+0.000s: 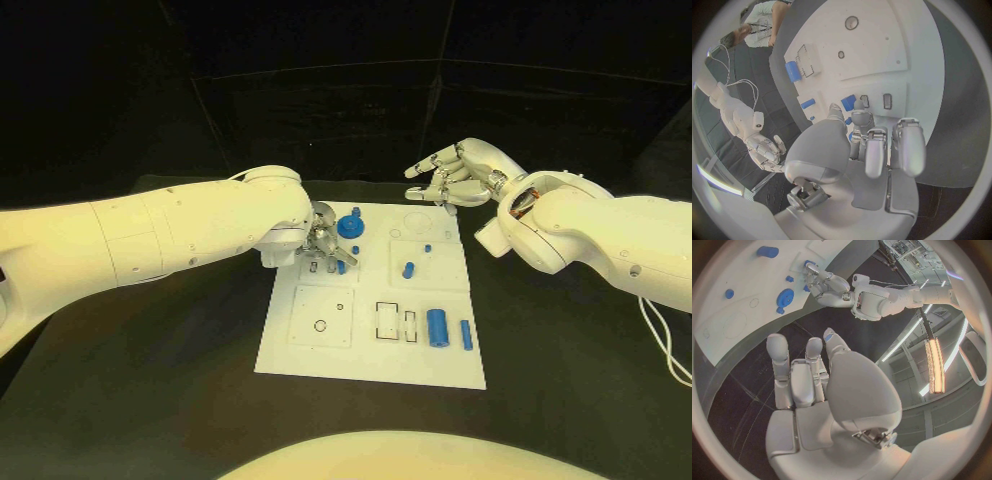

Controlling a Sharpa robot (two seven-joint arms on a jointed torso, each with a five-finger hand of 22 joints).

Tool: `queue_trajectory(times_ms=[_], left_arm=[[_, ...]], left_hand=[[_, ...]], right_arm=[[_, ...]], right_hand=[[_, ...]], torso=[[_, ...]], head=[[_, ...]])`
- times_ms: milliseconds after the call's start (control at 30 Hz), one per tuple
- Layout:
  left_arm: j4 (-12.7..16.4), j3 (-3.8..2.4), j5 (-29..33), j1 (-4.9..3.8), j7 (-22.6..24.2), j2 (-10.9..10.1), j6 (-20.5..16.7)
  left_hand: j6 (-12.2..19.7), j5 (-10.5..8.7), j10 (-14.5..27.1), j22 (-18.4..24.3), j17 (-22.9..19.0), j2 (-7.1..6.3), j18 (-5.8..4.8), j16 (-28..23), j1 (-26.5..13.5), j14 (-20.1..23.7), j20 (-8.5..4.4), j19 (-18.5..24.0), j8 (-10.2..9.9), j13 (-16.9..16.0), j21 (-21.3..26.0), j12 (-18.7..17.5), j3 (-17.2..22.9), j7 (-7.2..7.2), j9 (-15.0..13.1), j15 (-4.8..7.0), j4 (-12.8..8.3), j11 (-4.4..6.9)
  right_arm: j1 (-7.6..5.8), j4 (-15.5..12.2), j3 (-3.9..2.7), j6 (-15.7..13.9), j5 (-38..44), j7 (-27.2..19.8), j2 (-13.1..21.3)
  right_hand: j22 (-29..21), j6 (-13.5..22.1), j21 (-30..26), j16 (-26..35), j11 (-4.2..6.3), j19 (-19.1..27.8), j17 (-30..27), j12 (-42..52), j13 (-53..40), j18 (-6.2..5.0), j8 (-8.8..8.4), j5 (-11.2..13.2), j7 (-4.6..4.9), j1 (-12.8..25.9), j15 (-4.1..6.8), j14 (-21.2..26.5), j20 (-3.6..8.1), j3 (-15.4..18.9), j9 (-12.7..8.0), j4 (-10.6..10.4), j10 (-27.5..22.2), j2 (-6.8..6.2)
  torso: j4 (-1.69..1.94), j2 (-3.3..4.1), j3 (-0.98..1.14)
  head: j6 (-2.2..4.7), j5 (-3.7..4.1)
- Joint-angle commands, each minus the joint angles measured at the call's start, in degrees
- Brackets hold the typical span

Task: Assemble the parts on the task board

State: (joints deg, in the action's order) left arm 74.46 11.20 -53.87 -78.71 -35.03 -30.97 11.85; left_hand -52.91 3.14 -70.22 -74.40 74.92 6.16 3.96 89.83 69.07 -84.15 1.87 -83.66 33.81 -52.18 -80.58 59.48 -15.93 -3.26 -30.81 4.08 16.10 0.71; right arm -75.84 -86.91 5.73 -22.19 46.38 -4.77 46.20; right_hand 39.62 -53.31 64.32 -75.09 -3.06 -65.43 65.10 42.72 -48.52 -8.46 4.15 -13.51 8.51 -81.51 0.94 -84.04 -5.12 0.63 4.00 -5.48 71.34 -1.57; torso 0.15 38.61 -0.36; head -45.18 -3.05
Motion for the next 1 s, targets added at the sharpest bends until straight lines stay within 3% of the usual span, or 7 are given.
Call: queue_trajectory(times_ms=[33,533,800,1000], left_arm=[[0.0,0.00,-0.3,-0.08,-0.2,0.1,0.9],[-0.2,0.03,-0.3,-0.07,0.1,0.5,1.0],[0.0,0.03,-0.3,-0.06,0.3,0.4,0.9],[0.6,0.03,0.6,-0.05,0.7,-0.4,-0.1]], left_hand=[[0.5,0.23,-0.5,-0.2,15.1,0.12,-0.77,0.2,1.1,-5.8,0.02,-0.9,0.4,-0.1,-0.2,0.3,0.5,-0.01,-0.2,0.26,-0.1,0.07],[1.0,0.29,-0.2,-0.5,15.1,0.81,-0.78,0.2,5.7,-5.8,0.02,-0.7,0.7,0.0,-0.4,0.3,4.1,0.00,-0.8,0.29,-1.4,0.10],[1.3,0.33,0.0,-0.7,15.1,0.51,-0.78,0.2,8.0,-5.8,-0.05,-0.7,0.5,0.1,-0.4,0.1,6.8,0.13,-0.9,0.38,-2.3,0.23],[1.6,0.74,0.4,-0.8,15.1,0.89,-0.75,0.2,12.1,-5.8,-0.34,-0.6,-0.1,0.4,-0.4,-0.4,11.4,0.56,-0.6,0.74,-3.9,0.65]], right_arm=[[-0.13,0.0,-0.04,0.3,0.1,-0.3,-0.1],[-0.13,0.0,-0.04,0.2,0.1,-0.5,-0.2],[-0.13,0.1,-0.04,0.3,0.1,-0.4,-0.2],[-0.13,0.2,-0.04,0.4,0.1,-0.3,-0.3]], right_hand=[[-0.1,0.3,-0.2,0.3,0.01,0.1,0.0,-0.3,0.0,-0.42,-0.21,-0.3,-0.05,-0.2,0.35,-1.1,0.14,0.3,-0.1,0.0,0.2,0.15],[-0.1,0.4,-0.3,0.3,0.02,0.0,0.1,-0.2,-0.2,-0.42,-0.20,-1.1,-0.04,-0.5,0.36,-1.1,0.15,0.3,-0.1,0.1,0.3,0.31],[-0.2,0.4,-0.4,0.3,0.01,0.0,0.1,-0.2,-0.2,-0.42,-0.20,-1.3,-0.03,-0.6,0.36,-1.1,0.15,0.3,-0.1,0.2,0.3,0.33],[-0.2,0.4,-0.4,0.3,0.01,-0.1,0.1,-0.2,-0.2,-0.42,-0.20,-1.6,-0.02,-0.7,0.36,-1.1,0.16,0.4,-0.1,0.2,0.2,0.36]], torso=[[-0.02,0.02,0.00],[-0.02,0.00,-0.01],[0.00,0.03,0.00],[0.01,0.02,-0.07]], head=[[-0.06,-0.01],[-0.25,0.13],[-0.33,0.23],[-0.42,0.37]])
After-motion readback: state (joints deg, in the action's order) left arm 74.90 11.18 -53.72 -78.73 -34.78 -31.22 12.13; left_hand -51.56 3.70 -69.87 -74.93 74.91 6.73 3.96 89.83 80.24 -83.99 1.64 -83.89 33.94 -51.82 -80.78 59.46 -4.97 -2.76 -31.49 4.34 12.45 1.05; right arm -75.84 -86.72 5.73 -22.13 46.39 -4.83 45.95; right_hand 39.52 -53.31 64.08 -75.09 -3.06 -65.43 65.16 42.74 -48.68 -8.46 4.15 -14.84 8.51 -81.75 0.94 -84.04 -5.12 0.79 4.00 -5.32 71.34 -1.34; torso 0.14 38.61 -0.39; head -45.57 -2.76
